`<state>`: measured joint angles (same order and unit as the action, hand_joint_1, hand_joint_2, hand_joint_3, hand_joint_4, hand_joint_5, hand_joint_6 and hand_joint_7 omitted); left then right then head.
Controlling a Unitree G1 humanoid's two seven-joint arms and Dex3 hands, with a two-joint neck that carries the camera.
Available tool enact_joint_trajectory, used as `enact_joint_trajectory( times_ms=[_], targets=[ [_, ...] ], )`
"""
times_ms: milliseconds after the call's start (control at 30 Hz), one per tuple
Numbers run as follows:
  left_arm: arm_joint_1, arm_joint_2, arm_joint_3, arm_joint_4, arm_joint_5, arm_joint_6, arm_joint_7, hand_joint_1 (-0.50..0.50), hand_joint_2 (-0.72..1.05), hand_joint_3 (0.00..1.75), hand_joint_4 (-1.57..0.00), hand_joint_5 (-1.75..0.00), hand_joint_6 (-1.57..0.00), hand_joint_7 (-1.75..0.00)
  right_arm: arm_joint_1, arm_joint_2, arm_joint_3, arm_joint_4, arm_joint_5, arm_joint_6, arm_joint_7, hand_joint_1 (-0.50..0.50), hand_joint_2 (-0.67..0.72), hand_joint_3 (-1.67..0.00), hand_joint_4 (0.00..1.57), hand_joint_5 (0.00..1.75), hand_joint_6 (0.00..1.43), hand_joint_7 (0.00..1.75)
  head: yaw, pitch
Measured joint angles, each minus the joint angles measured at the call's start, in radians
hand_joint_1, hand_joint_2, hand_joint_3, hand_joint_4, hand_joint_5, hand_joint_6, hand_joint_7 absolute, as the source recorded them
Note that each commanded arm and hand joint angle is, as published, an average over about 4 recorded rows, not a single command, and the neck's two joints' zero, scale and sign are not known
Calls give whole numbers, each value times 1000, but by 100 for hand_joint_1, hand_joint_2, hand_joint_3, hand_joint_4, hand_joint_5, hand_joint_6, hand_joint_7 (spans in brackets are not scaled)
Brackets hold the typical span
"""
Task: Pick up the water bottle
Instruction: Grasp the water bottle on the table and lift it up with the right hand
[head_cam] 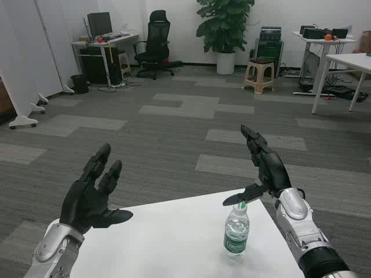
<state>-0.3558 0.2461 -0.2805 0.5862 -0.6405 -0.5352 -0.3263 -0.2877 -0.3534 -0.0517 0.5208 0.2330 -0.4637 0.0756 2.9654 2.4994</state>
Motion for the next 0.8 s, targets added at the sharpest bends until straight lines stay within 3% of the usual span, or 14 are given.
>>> enact_joint_trajectory(
  times_ms=[200,800],
  targets=[
    [1,0,9,-2,0,-7,0,-50,34,9,0,0,0,0,13,11,6,-105,2,-5,-8,-33,3,-8,0,0,3,7,2,5],
    [1,0,11,-2,0,-8,0,-50,34,9,0,0,0,0,13,12,7,-108,2,-5,-8,-33,3,-8,0,0,3,7,-1,0]
  ],
)
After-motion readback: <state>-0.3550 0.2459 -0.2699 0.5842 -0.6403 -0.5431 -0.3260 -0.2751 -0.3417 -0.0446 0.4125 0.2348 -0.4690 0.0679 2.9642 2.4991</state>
